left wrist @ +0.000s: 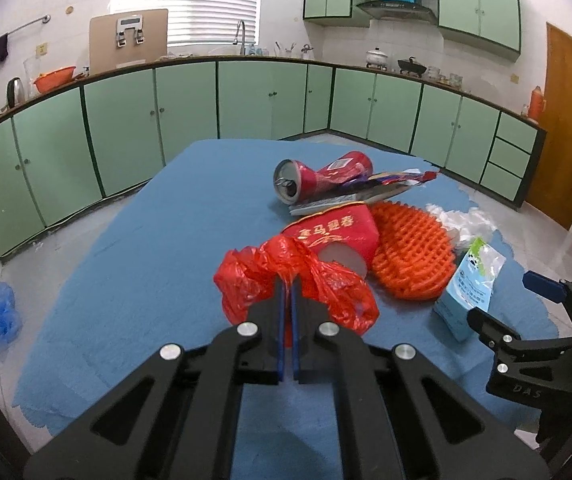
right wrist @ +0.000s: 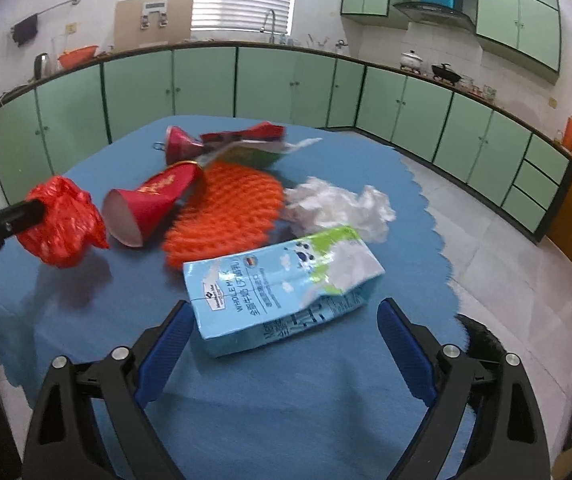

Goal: Collect trash
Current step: 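Grasp the red plastic bag with the left gripper and lift it, then grasp the blue milk carton with the right gripper while the left holds the bag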

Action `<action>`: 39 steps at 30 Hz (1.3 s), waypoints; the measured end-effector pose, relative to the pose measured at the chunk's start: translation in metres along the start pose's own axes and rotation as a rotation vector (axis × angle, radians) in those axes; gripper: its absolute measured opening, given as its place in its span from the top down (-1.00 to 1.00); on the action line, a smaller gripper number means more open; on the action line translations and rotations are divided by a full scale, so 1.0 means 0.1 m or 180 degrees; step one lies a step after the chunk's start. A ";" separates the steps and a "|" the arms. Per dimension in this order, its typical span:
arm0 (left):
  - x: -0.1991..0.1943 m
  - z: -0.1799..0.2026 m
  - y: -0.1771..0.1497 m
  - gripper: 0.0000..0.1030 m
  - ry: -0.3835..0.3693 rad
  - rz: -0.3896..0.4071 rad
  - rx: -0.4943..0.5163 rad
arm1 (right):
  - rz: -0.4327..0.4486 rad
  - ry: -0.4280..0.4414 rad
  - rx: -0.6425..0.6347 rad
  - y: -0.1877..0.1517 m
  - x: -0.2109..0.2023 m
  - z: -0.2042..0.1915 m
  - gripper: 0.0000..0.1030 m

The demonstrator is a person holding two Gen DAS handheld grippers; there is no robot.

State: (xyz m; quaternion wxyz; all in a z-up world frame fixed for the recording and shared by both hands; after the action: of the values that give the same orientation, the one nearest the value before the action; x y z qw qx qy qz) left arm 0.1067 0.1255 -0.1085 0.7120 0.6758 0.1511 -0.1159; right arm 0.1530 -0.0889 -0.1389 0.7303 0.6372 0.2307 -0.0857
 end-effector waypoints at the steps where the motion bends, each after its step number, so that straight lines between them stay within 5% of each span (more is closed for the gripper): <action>1: -0.01 0.01 0.01 0.98 -0.0014 0.0008 0.0005 | -0.0010 -0.0025 0.0008 -0.01 -0.01 0.05 -0.76; 11: -0.02 0.35 0.00 0.98 -0.0286 0.0011 0.0090 | -0.0103 -0.0478 0.0216 -0.06 -0.12 0.60 -0.76; 18: -0.02 0.38 -0.01 0.98 -0.0299 0.0012 0.0126 | -0.0067 -0.0200 0.0543 0.01 -0.05 0.38 -0.76; 27: 0.06 0.26 -0.08 0.98 -0.0226 -0.0056 0.0083 | -0.0134 -0.0682 0.0544 -0.10 0.26 0.30 -0.77; 36: 0.14 0.32 -0.13 0.98 -0.0295 -0.0098 0.0094 | -0.0145 -0.0807 0.0608 -0.13 0.35 0.37 -0.75; 39: 0.15 0.35 -0.17 0.98 -0.0310 -0.0124 0.0104 | -0.0185 -0.0627 0.0686 -0.16 0.35 0.39 -0.34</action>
State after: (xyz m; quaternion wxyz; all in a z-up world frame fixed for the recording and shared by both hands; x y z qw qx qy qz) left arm 0.1164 0.0901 -0.1286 0.7050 0.6779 0.1275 -0.1648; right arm 0.1864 -0.1238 -0.1654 0.6740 0.6935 0.1658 -0.1932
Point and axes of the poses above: each gripper's, at about its wrist camera, not at the fingertips, and x roughly the way its jaws point, z to its right, y to its top, the point moved 5 cm from there along x, roughly the way its jaws point, and after that the axes turned 14 degrees about z, right-handed, at the moved point
